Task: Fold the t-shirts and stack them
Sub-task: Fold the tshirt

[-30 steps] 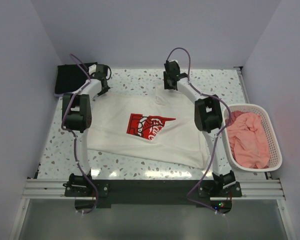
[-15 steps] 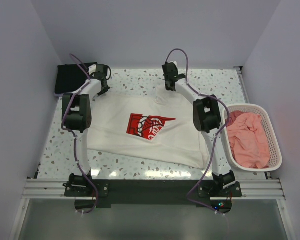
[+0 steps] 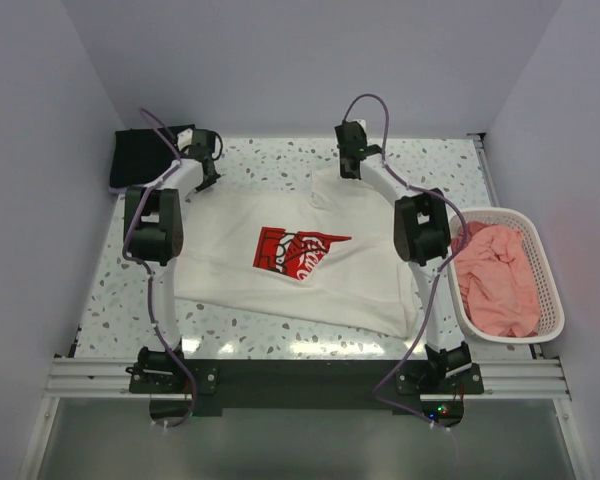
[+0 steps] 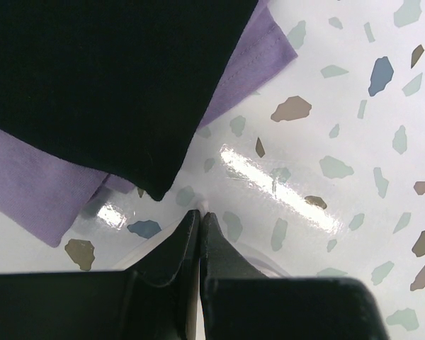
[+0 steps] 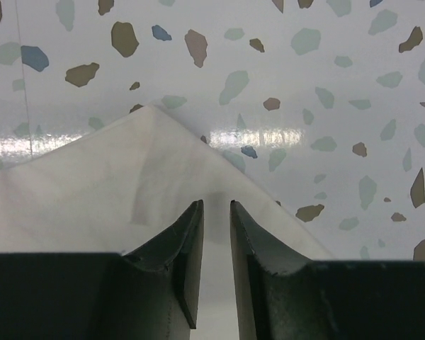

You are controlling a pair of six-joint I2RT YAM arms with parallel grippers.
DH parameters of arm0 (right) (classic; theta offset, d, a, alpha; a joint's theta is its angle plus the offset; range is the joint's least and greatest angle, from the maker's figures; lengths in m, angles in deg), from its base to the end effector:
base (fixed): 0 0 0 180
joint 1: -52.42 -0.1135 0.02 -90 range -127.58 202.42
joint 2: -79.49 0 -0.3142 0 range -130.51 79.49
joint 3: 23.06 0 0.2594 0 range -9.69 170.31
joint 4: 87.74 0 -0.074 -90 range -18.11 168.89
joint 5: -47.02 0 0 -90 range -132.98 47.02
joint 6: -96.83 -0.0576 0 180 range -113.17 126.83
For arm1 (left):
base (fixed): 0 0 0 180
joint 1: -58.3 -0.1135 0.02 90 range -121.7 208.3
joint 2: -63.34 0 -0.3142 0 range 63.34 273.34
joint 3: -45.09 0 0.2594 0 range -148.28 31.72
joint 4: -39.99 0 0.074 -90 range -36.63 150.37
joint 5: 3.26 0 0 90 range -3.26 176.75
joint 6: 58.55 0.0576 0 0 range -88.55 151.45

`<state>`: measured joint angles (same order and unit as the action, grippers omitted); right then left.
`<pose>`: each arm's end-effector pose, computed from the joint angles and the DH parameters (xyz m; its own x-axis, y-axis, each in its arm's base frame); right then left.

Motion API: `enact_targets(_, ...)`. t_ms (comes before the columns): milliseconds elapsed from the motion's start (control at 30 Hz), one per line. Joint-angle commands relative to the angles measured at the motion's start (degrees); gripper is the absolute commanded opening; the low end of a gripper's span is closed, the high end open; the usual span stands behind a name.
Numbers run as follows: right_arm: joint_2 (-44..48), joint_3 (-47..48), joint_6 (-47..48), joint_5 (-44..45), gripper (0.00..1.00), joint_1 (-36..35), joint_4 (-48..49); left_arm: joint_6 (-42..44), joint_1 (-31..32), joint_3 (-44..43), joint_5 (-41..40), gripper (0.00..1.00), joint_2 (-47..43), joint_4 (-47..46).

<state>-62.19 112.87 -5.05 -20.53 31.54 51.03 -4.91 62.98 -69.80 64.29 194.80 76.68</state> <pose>0.5791 0.1974 0.1893 -0.6862 -0.0581 -0.7251 0.0565 0.9895 -0.1328 0.5527 -0.0232 0.1730 -0.5529 -0.5045 -0.6631 -0.5961 0.7956 -0.1082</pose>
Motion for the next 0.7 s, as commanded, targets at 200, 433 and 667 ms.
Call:
enact_targets(200,3.70,-0.05,-1.65,-4.27,0.33,-1.35,4.74,-0.03,0.15,0.09,1.01,0.00,-2.88,-2.74)
enact_targets(433,1.15,0.92,-3.06,-3.39,0.38,-1.53,4.39,0.15,0.15,0.09,1.10,0.00,-2.70,-2.83)
enact_targets(667,-1.30,1.97,-3.15,-3.30,0.43,-1.53,5.09,0.15,0.15,0.18,1.19,0.00,-2.44,-2.83)
